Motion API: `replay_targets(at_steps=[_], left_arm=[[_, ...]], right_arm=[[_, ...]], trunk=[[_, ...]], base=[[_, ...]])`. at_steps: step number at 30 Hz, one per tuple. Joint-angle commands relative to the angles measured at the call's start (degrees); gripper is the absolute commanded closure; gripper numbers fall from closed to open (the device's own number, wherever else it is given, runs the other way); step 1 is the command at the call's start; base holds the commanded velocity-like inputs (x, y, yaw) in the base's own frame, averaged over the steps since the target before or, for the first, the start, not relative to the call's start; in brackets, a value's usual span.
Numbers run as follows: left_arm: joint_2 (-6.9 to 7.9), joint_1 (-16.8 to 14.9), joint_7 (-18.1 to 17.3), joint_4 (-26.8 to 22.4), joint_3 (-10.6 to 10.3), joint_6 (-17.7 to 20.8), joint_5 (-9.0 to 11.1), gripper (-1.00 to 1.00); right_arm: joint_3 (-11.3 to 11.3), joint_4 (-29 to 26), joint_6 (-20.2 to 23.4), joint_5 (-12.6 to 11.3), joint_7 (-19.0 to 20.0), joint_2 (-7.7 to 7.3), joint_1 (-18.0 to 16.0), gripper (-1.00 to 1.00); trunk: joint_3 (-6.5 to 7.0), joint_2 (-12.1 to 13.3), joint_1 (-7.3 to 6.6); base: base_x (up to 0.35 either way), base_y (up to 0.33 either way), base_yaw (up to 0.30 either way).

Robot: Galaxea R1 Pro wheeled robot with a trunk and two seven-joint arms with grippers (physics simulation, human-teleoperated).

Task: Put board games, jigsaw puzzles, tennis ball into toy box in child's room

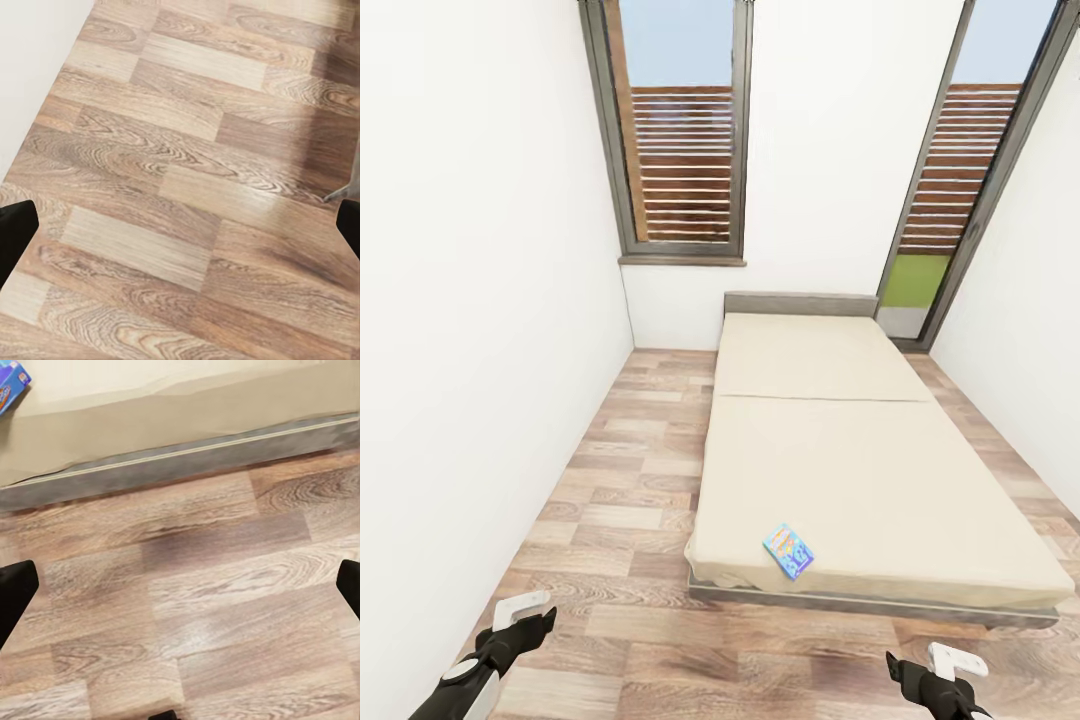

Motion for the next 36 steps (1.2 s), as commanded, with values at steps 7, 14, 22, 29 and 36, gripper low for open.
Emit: replay_targets(at_steps=[7,14,22,29,36], left_arm=[[-0.03,-0.07,-0.49,0.05,0.34,-0.09,0.26,-1.00],[-0.03,-0.05,-0.49,0.05,0.34,-0.09,0.26,-1.00],[-0.03,-0.03,-0.49,0.05,0.34,-0.09,0.26,-1.00],[-0.03,-0.06,-0.47,0.74,0.34,-0.09,0.26,-1.00],[-0.70,-0.11,1.21,2.88,-4.21,-0.68,0.32,-1.00]], right_arm=[[0.03,-0.06,0.09,-0.51,-0.05,-0.02,-0.02,-1.00],[0.03,-0.06,0.08,-0.54,-0.05,-0.03,-0.02,-1.00],[-0.04,-0.03,0.08,-0.71,-0.05,-0.04,-0.02,-1.00],[-0.12,1.83,0.00,-0.84,-0.06,-0.04,-0.02,-1.00],[-0.18,6.28,-4.77,-0.86,-0.12,-0.03,-0.05,-1.00]], trunk=[[0.56,-0.10,0.03],[1.23,-0.10,0.03],[1.99,-0.10,0.03],[2.66,-0.10,0.03],[3.32,-0.10,0.03]], base=[[0.000,0.000,0.000],[0.000,0.000,0.000],[0.000,0.000,0.000],[0.000,0.000,0.002],[0.000,0.000,0.049]])
